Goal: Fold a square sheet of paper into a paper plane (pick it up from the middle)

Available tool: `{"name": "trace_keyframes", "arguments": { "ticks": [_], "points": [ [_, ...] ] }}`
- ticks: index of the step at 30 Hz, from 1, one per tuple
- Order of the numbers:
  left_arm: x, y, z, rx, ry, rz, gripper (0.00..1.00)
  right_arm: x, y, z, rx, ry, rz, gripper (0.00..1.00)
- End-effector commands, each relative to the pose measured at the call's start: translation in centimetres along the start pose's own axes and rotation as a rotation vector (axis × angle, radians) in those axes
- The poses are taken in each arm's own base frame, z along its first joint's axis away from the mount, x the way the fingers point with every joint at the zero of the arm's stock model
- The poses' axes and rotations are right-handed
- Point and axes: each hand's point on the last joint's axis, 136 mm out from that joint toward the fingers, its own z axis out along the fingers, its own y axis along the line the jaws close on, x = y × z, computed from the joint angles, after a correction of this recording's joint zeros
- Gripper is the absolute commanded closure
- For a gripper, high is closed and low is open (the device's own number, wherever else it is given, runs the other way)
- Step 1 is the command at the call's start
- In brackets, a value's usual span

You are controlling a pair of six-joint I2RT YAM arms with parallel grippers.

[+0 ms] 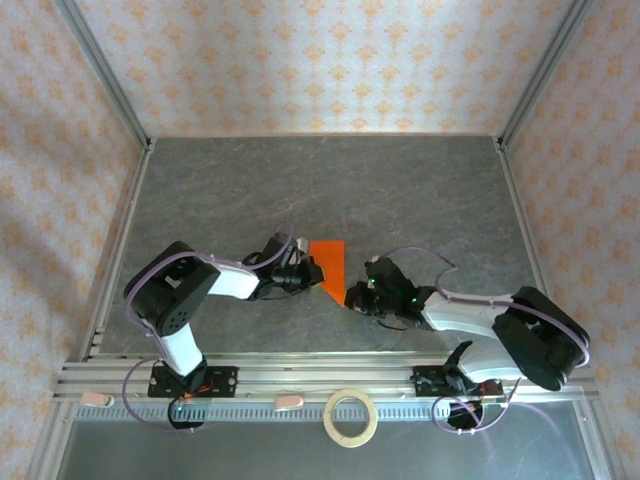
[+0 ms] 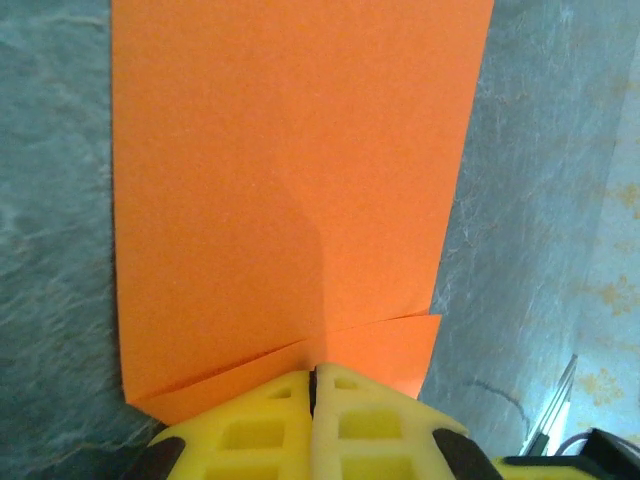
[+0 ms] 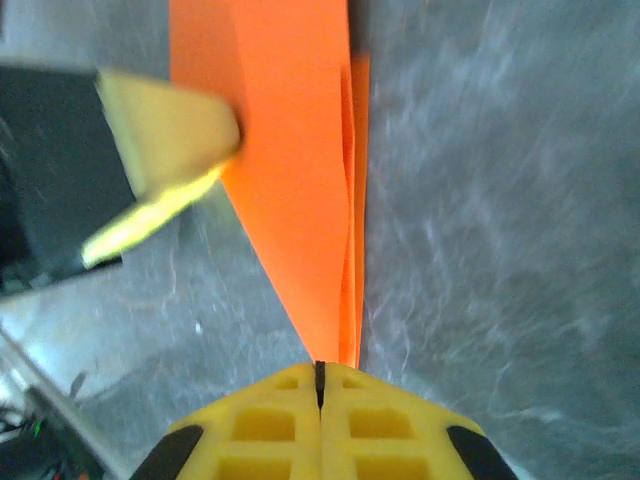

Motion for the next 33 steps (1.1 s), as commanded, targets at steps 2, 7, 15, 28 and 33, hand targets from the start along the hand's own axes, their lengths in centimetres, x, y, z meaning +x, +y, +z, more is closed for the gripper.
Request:
{"name": "trace_keyframes", "arguments": {
  "ticks": [2,7,15,28,33],
  "points": [
    [-0.6,1.1,-0.7,-0.03,-0.072,-0.07,1.0,-4.5,-0.2,-1.6,0.102,-0.224,-0.076,0.91],
    [-0.9,0.1,-1.0,0.013,-0.104,-0.107,1.0,-5.5,0.2,-1.4,0.099,-0.225,-0.062,0.88],
    [-1.2,-2.2,-1.9,0.081,-0.164,-0.126,0.99,-5.3,1.9,-0.1,-0.018,-0.15,-0.022,0.71],
    [-3.4,-3.2,-4.9,0.05,-0.23,0.001,0.77,-5.6,3.2,1.0,-0.071,-0.127,-0.042,0.65],
    [-4.8,-2.5,-6.5,0.091,-0.241,-0.003,0.65,-5.8,2.7,1.4,-0.042,-0.13,-0.034,0.65]
  ]
}}
